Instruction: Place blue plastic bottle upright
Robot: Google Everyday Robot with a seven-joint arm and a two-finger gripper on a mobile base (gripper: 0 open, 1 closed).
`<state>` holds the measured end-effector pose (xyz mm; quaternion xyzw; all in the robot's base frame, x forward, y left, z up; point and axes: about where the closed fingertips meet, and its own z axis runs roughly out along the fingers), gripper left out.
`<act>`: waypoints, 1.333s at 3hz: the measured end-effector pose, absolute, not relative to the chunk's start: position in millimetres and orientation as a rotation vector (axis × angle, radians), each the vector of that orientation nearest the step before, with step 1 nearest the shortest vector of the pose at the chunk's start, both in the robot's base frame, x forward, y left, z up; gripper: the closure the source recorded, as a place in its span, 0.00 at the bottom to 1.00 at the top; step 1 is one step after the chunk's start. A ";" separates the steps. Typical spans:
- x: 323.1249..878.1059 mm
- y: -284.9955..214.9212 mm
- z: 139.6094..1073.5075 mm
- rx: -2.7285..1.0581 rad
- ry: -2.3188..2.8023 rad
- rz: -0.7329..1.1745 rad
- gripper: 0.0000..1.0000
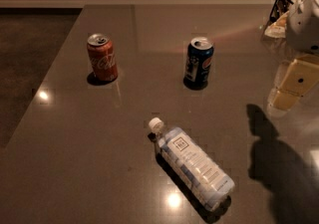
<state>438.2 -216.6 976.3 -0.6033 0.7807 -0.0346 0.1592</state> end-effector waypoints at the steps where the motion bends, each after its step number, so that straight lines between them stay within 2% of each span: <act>1: 438.2 -216.6 976.4 -1.724 2.231 -0.099 0.00; 3: 431.3 -207.2 967.3 -1.588 2.276 -0.052 0.00; 4: 415.8 -177.5 955.9 -1.493 2.368 -0.059 0.00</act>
Offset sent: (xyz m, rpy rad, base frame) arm -0.0049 0.0063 -0.0144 0.0662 0.0242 -0.0753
